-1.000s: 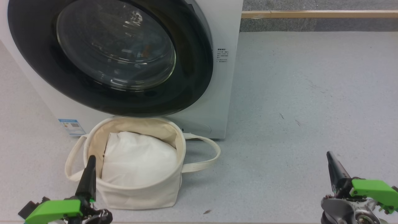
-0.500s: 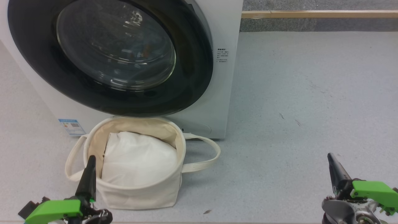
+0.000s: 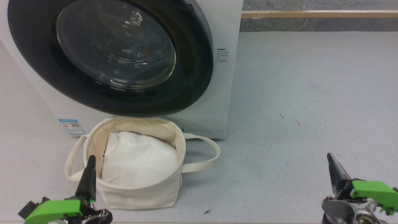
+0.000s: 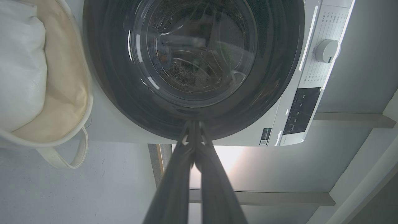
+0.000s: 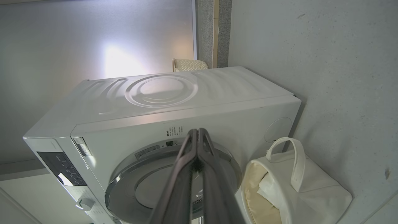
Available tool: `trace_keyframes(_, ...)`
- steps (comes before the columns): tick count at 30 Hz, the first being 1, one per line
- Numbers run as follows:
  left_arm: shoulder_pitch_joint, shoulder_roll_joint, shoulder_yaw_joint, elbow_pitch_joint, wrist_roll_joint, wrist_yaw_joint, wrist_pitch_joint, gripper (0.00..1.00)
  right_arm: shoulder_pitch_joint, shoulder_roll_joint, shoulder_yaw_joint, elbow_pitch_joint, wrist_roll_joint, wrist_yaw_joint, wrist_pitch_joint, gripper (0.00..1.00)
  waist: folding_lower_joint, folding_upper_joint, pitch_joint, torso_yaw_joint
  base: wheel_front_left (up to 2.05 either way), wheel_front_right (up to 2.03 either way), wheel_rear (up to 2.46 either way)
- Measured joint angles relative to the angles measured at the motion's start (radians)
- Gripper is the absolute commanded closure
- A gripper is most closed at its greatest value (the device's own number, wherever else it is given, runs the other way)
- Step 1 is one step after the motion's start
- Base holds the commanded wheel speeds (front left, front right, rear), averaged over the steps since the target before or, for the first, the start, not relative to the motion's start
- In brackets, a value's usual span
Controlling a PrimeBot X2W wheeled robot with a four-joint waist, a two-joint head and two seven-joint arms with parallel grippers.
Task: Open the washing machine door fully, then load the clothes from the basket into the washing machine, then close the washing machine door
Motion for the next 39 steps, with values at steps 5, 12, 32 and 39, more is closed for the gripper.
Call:
trace_keyframes(5,0.0,0.0,0.0,0.0,0.0,0.0,0.0,1.0,0.0,-0.002,0.003,0.0,0.001,0.0,-0.009,1.0,0.0,0.0,0.0,0.0,0.0,0.0,0.0)
trace_keyframes(12,0.0,0.0,0.0,0.0,0.0,0.0,0.0,1.0,0.0,-0.004,0.008,0.0,0.007,0.0,-0.01,1.0,0.0,0.0,0.0,0.0,0.0,0.0,0.0)
trace_keyframes(32,0.0,0.0,0.0,0.0,0.0,0.0,0.0,1.0,0.0,-0.012,0.02,-0.001,0.017,0.0,-0.021,1.0,0.0,0.0,0.0,0.0,0.0,0.0,0.0)
trace_keyframes(39,0.0,0.0,0.0,0.0,0.0,0.0,0.0,1.0,0.0,-0.018,0.028,-0.002,0.026,0.0,-0.03,1.0,0.0,0.0,0.0,0.0,0.0,0.0,0.0)
